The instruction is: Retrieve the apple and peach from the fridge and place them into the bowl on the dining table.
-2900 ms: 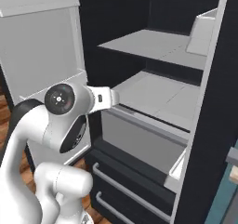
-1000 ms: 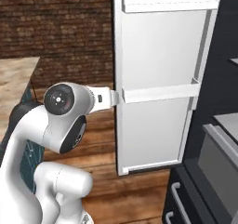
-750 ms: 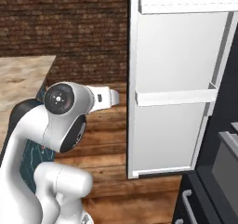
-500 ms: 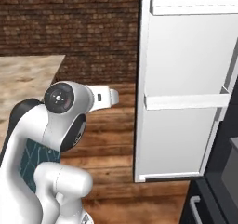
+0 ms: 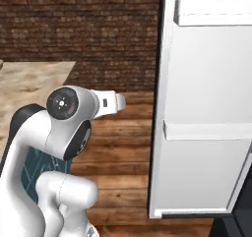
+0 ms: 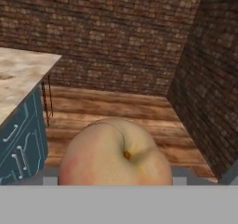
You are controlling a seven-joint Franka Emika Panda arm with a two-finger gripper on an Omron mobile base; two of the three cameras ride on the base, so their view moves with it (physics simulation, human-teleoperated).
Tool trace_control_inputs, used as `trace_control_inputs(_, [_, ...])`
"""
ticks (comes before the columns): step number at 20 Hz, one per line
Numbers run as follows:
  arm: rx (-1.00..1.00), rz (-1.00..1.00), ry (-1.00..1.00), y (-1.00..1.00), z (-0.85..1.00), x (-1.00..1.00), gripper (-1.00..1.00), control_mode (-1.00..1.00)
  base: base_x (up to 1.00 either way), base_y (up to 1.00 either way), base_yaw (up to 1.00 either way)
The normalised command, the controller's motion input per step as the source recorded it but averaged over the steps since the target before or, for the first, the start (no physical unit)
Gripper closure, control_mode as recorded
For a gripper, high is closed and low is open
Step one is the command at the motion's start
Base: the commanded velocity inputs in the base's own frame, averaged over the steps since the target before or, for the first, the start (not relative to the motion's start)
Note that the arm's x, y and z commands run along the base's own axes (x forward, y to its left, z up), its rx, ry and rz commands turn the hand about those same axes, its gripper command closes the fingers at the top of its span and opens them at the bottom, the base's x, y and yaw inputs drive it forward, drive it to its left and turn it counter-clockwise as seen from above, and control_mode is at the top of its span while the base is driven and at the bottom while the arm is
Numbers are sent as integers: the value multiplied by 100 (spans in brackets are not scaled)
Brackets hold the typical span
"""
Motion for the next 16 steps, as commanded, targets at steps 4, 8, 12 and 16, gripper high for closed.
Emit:
trace_control_inputs(4, [0, 0, 0, 0, 0, 0, 100, 100, 100, 53, 0])
trace_control_inputs(8, [0, 0, 0, 0, 0, 0, 100, 100, 100, 13, -3])
trace_control_inputs(12, [0, 0, 0, 0, 0, 0, 100, 100, 100, 0, -2])
trace_control_inputs(16, [0, 0, 0, 0, 0, 0, 100, 100, 100, 0, 0])
